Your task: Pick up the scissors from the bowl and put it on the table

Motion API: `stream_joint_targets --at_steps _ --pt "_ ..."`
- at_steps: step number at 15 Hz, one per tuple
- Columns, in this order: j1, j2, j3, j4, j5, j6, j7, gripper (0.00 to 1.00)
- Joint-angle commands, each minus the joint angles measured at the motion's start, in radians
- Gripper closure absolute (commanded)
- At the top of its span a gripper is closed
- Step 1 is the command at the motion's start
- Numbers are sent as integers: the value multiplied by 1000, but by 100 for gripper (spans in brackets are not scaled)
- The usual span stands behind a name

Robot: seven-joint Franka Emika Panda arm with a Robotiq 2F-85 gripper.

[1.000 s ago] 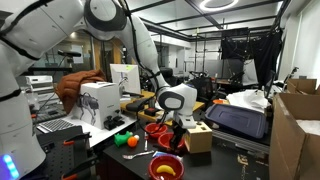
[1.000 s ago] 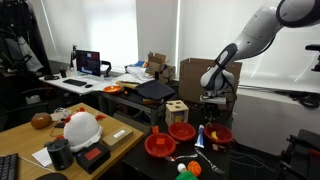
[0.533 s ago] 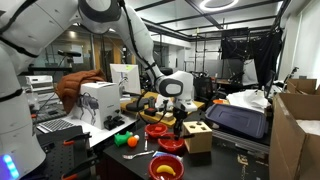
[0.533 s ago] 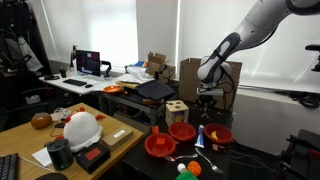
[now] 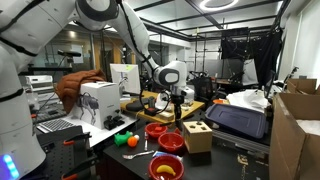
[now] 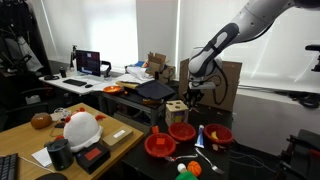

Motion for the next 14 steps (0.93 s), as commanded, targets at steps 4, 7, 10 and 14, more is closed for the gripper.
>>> stream_joint_targets --at_steps 4,7,10,14 --pt "-25 -15 84 9 9 -29 -172 93" --pt "-44 -15 128 -3 37 -21 -229 93" --pt "-72 -11 179 -17 74 -18 -288 93" --pt "-104 -7 234 -49 127 -27 -372 93"
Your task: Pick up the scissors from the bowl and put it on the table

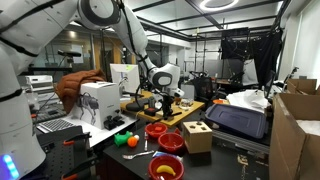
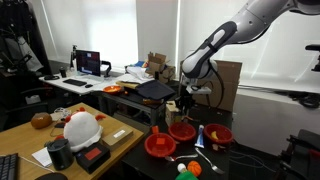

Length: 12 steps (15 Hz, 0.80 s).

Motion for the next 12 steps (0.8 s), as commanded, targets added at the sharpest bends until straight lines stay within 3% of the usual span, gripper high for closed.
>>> stream_joint_targets --at_steps 1,12 --pt "-39 -20 50 -44 52 -28 -84 93" --pt "-62 70 68 -145 140 -70 -101 93"
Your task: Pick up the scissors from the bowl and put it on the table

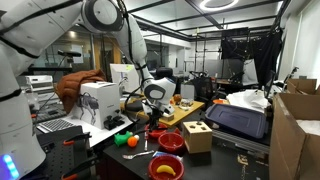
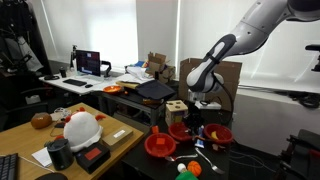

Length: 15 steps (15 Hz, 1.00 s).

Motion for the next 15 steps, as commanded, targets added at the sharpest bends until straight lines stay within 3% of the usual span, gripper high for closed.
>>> stream_joint_targets --at_steps 1,9,15 --pt "-14 26 13 -26 33 -46 -3 93" --pt "10 89 1 -45 14 -140 5 93" --pt "15 108 2 -58 29 -134 24 93"
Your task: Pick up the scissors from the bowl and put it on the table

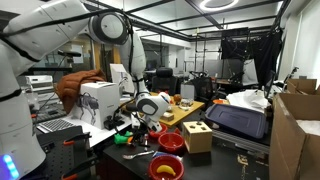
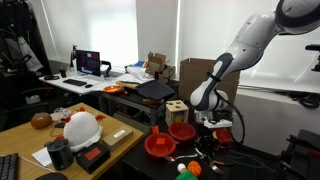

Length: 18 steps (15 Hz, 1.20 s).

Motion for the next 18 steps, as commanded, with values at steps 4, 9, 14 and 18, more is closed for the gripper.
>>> stream_joint_targets --at_steps 4,9,14,18 --pt "11 -11 2 -15 17 -10 22 93" --pt "22 -1 8 -3 21 -5 29 93" --pt "27 6 16 -2 26 -4 27 93" --pt "24 16 20 -7 35 -4 23 93"
